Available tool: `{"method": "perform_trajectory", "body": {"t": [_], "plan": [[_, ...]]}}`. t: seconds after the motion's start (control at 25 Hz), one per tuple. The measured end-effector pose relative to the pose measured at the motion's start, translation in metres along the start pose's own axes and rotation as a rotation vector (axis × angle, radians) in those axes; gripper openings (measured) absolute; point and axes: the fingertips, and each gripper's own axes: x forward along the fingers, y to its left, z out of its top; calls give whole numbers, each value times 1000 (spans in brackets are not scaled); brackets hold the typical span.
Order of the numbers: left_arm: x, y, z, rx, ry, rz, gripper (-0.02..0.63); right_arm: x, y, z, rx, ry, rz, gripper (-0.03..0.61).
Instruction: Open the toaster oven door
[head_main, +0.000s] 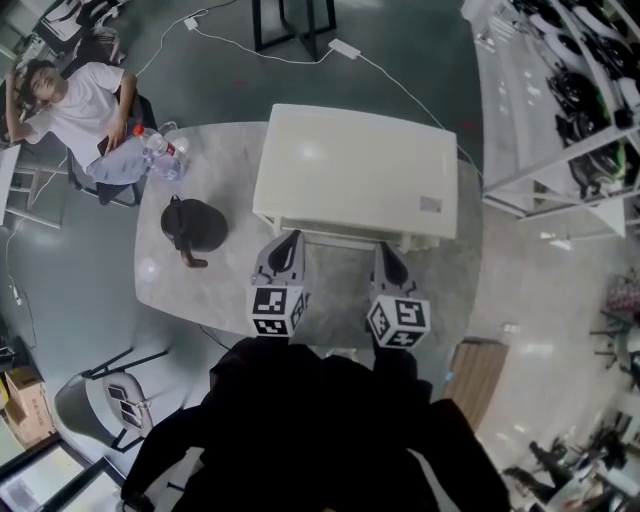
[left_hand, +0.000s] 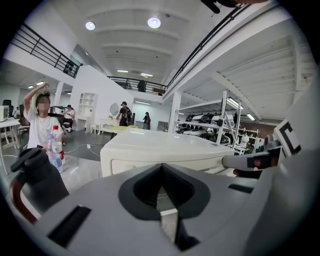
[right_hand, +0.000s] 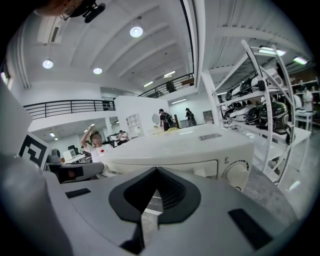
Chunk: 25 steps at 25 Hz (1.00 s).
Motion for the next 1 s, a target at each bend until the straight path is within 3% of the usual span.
{"method": "perform_trajectory", "body": {"t": [0.28, 1.0], "plan": [[2, -1, -1, -6, 14, -19, 3, 1, -1, -2, -39, 14, -25, 3], [-6, -3, -8, -20, 30, -16, 3, -6, 1, -10, -5, 31, -22, 3]]}}
